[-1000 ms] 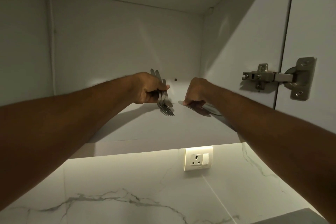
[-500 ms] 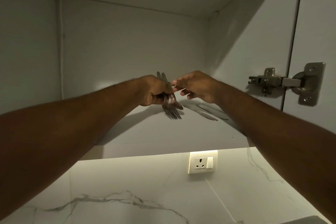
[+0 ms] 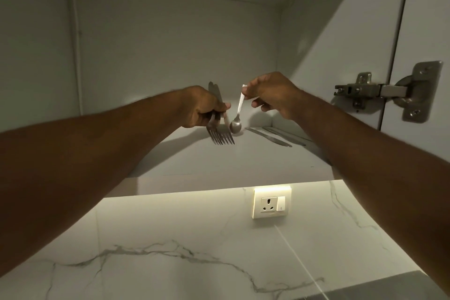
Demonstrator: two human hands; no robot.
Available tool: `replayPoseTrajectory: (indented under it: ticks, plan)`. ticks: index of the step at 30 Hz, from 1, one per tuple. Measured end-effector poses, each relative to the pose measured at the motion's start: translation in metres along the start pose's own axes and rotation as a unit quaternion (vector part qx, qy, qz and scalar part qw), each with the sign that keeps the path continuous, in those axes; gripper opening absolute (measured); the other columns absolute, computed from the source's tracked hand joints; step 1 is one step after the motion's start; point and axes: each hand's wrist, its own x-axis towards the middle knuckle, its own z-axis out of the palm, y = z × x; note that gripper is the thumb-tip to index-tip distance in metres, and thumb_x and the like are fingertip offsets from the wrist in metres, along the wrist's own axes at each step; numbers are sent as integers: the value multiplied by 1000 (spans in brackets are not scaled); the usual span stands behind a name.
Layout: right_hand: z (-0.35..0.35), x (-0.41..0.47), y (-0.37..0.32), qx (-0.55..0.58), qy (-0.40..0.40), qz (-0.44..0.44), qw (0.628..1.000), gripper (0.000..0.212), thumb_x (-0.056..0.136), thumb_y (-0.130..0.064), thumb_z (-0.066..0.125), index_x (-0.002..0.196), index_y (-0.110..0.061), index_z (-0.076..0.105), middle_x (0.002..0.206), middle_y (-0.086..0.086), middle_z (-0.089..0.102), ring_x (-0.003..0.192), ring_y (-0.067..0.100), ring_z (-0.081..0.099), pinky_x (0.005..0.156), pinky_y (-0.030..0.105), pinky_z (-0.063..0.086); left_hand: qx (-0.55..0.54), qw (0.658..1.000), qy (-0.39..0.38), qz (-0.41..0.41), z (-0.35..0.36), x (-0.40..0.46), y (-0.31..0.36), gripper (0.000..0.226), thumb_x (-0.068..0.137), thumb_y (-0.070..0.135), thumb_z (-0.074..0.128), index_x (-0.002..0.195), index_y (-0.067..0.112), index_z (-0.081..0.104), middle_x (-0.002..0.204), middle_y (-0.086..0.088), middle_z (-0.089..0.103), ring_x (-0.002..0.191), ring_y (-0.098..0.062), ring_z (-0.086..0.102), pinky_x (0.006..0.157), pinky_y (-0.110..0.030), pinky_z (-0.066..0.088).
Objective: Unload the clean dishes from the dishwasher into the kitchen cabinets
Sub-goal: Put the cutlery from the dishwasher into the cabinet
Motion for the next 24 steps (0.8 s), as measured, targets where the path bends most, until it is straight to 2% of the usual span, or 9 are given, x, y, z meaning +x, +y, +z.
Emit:
replayPoseTrajectory:
  ticks: [3,6,10,14,18,21,22,24]
  plan:
    - [3,0,0,-49,34,-50,997,6,90,-15,70,88,-9,69,82,2,72,50,9,58,45,17,37,34,999,21,-7,-4,0,-3,17,94,14,64,80,6,57,64,-3,52,36,-7,49,38,-16,47]
    - [5,0,1,-96,44,-127,986,8,86,-14,74,80,-11,70,75,-3,72,44,8,58,49,14,43,49,998,37,-14,-8,2,-5,19,94,16,65,81,6,56,64,-4,51,44,-10,50,38,-16,47]
    - [3,-3,-1,-173,-36,-199,964,11,81,-8,77,73,-14,73,59,-15,67,43,4,58,52,13,45,81,995,45,-27,-12,3,-7,21,95,22,64,79,9,57,65,-2,53,47,-9,49,43,-18,46]
    - [2,-6,-1,-265,-114,-190,938,3,79,-8,76,76,-10,75,79,0,75,53,2,60,56,15,46,94,994,53,-31,-15,3,-8,27,95,25,63,74,11,55,65,-1,53,47,-8,50,40,-14,44]
    - [5,-12,-1,-307,-240,-156,908,8,72,-18,86,75,-16,78,81,-4,76,62,6,62,60,23,45,113,992,51,-36,-17,5,-8,27,95,27,64,74,11,56,66,-1,55,45,-8,52,45,-18,44]
    - [6,-11,-2,-300,-263,-161,903,10,69,-23,87,73,-20,79,84,1,76,70,21,62,65,29,42,110,992,51,-33,-18,6,-8,27,95,27,64,75,10,57,67,-2,56,54,-10,52,54,-21,45]
    - [6,-12,-2,-301,-267,-163,901,9,69,-23,87,74,-21,79,85,2,76,71,25,62,63,27,42,107,992,49,-34,-17,7,-9,27,95,27,64,75,10,57,67,-2,55,55,-11,51,56,-22,45]
    - [3,-12,-3,-300,-277,-160,899,8,72,-18,85,78,-20,80,87,0,77,72,17,66,60,19,45,101,993,47,-32,-17,7,-8,25,95,26,64,77,10,57,66,-2,55,52,-10,52,56,-22,46]
